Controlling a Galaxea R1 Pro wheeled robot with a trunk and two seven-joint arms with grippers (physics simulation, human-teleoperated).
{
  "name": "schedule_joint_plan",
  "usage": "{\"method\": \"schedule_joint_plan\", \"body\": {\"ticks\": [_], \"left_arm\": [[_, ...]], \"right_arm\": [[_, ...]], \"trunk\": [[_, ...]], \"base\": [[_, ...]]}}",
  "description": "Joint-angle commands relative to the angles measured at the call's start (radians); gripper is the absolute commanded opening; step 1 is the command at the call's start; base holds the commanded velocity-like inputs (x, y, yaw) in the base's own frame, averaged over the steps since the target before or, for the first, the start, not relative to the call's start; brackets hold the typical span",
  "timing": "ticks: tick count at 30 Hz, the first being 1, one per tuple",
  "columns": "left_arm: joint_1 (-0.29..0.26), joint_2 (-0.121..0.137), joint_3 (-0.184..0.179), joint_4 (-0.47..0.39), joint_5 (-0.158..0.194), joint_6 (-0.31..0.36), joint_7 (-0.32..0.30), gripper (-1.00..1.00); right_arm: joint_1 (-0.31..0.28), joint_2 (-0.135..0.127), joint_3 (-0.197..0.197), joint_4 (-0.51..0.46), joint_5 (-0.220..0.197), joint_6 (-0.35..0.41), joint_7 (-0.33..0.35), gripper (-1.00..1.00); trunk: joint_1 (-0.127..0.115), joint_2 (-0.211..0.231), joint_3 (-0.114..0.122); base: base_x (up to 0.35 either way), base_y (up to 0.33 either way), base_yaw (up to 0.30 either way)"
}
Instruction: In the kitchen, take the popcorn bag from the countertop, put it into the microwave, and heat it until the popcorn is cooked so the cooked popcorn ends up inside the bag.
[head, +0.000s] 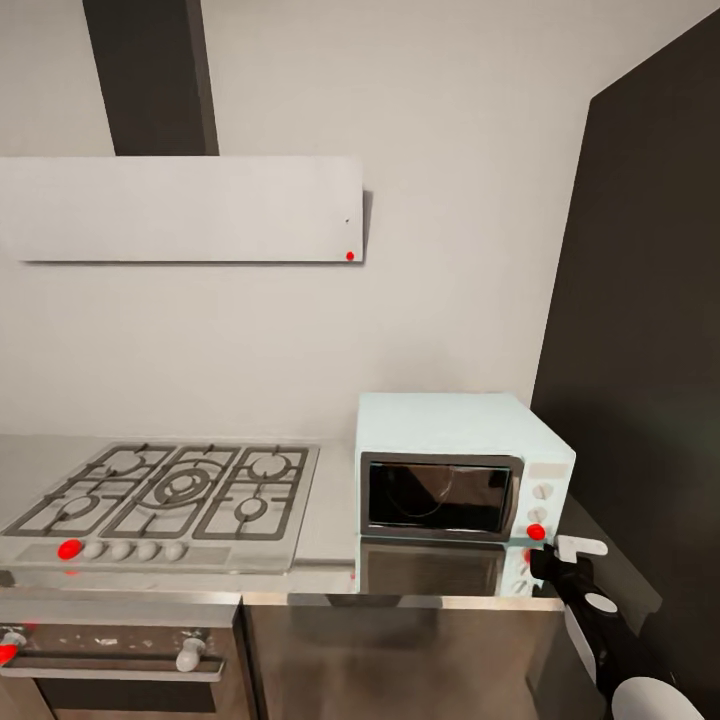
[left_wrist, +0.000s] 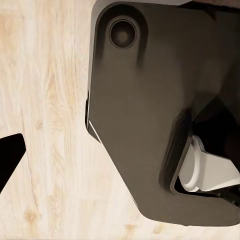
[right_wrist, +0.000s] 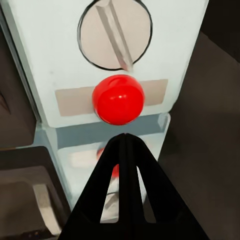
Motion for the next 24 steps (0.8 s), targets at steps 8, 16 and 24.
{"method": "schedule_joint_plan", "body": {"ticks": [8, 16, 24], "left_arm": [[0.0, 0.0, 0.007, -0.002, 0.001, 0.006, 0.0, 1.0], [0.0, 0.0, 0.007, -0.002, 0.001, 0.006, 0.0, 1.0], [0.0, 0.0, 0.007, -0.002, 0.001, 0.006, 0.0, 1.0]], "right_arm": [[-0.001, 0.001, -0.009, 0.004, 0.011, -0.004, 0.009, -1.0], [-0.001, 0.001, -0.009, 0.032, 0.012, -0.005, 0.01, -1.0], [-0.001, 0.001, -0.012, 0.033, 0.012, -0.005, 0.01, -1.0]], "trunk": [[0.0, -0.001, 0.0], [0.0, -0.001, 0.0], [0.0, -0.001, 0.0]], "base": [[0.035, -0.014, 0.0], [0.032, 0.007, 0.0], [0.086, 0.016, 0.0]]}}
